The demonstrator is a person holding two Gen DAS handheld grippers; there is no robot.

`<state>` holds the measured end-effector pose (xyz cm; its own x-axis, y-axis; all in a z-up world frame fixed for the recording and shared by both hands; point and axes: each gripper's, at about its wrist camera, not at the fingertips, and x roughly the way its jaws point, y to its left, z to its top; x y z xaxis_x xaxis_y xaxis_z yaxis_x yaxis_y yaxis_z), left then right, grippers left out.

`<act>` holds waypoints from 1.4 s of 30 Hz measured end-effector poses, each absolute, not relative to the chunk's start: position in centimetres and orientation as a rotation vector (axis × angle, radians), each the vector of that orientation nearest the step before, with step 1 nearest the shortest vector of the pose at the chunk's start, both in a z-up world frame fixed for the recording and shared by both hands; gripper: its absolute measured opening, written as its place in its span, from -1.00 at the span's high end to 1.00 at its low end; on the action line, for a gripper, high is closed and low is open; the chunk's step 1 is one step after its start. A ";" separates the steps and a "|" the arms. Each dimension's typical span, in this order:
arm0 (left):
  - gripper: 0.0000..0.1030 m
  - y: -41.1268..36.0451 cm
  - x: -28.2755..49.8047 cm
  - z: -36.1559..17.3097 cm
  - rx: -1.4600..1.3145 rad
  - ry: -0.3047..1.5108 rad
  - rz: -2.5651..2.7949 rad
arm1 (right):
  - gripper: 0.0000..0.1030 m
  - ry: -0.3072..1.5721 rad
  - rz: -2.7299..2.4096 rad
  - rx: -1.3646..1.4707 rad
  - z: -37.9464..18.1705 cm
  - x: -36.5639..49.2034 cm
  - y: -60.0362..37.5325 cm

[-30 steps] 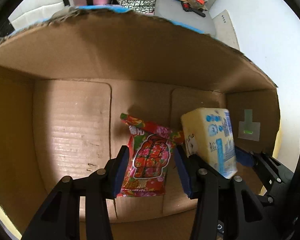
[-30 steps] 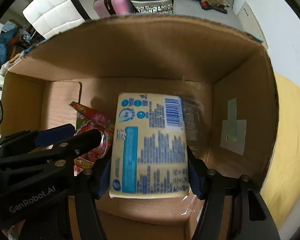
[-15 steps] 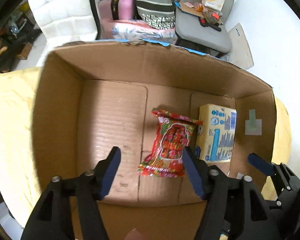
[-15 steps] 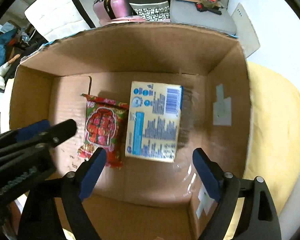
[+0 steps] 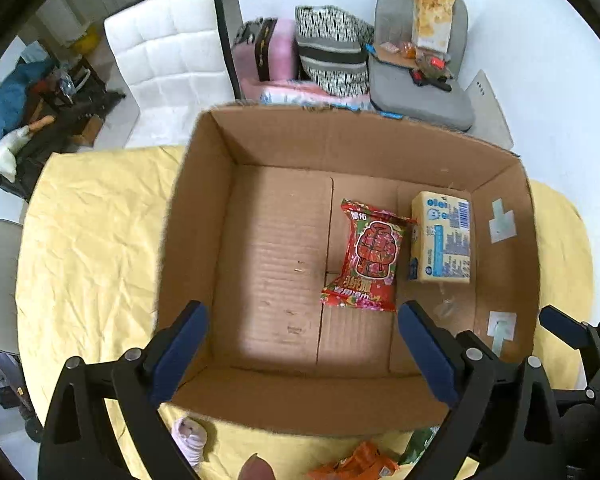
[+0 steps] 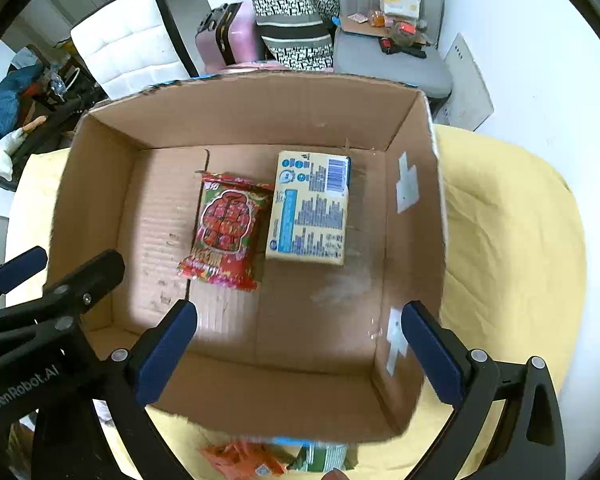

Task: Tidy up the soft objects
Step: 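Withdraw both tools from the box toward the remaining snacks, then grasp the orange snack bag with the left gripper while the right grasps the green bag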

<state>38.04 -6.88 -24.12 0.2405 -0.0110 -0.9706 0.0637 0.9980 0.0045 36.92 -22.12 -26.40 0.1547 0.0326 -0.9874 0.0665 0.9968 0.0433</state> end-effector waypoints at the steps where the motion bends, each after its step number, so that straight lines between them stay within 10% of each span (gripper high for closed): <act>1: -0.89 -6.9 37.7 -23.7 0.051 1.313 -0.051 | -1.00 1.407 -0.030 0.087 -25.8 36.3 -22.1; 16: -0.89 -4.9 26.7 -18.5 0.115 1.180 -0.068 | -1.00 1.317 -0.081 0.186 -20.3 25.4 -22.7; 31: -0.89 -7.0 19.5 -33.0 0.217 1.488 -0.095 | -0.99 1.630 -0.104 0.278 -36.5 19.1 -26.6; 34: -0.89 -7.5 18.9 -34.3 0.270 1.504 -0.095 | -0.87 1.640 -0.111 0.307 -38.4 19.4 -26.4; 38: -0.89 -8.1 18.1 -35.4 0.295 1.544 -0.139 | -0.02 1.677 -0.103 0.311 -40.1 19.6 -26.2; 42: -0.89 -9.5 17.0 -36.1 0.307 1.583 -0.218 | 0.03 1.705 -0.107 0.283 -39.9 18.3 -27.3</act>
